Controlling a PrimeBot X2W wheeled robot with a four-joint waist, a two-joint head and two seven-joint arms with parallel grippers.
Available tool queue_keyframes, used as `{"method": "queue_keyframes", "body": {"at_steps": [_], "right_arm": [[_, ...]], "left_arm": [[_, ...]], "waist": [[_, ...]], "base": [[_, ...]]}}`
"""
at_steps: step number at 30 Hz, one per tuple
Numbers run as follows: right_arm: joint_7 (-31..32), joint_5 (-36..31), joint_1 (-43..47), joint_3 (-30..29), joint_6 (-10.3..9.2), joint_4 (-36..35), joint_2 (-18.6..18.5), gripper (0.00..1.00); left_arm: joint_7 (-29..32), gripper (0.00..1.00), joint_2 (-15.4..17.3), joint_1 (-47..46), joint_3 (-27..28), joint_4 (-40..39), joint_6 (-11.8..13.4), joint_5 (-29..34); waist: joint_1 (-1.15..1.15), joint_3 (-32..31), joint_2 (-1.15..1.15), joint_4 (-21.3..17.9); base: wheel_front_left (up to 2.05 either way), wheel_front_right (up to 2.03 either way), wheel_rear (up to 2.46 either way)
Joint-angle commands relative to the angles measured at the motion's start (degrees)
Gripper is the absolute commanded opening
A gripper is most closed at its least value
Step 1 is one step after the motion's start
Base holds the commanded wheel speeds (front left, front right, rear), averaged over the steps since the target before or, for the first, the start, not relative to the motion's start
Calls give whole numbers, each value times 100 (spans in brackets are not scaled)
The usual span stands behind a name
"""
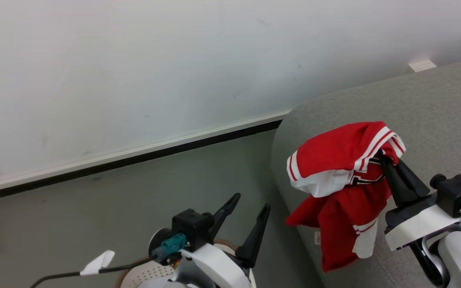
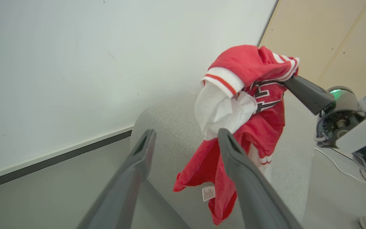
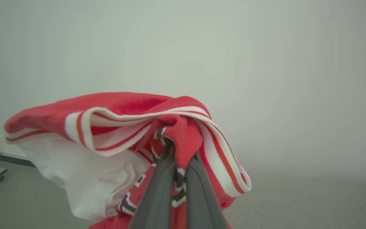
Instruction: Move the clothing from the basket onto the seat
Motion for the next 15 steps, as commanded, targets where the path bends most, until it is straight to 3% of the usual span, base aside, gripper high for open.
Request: {"method": "queue_keyframes", "body": {"at_steps": [1, 8, 15], "right_arm": [[-21, 24, 66, -81, -14, -33, -77, 0], [-11, 51, 77, -307, -14, -126, -216, 0], [-5, 147, -141, -548, -14, -235, -250, 0]], "left_arm": [[-74, 100, 7, -68, 9, 23, -17, 31], [-110, 100, -23, -197, -62, 37, -37, 94], [-12, 100, -10, -500, -166, -24, -74, 235]], "waist": [[0, 70, 0, -216], [0, 252, 0, -557], [0, 692, 0, -540]], "base": [[0, 0, 0], [0, 0, 0], [0, 0, 0]]}}
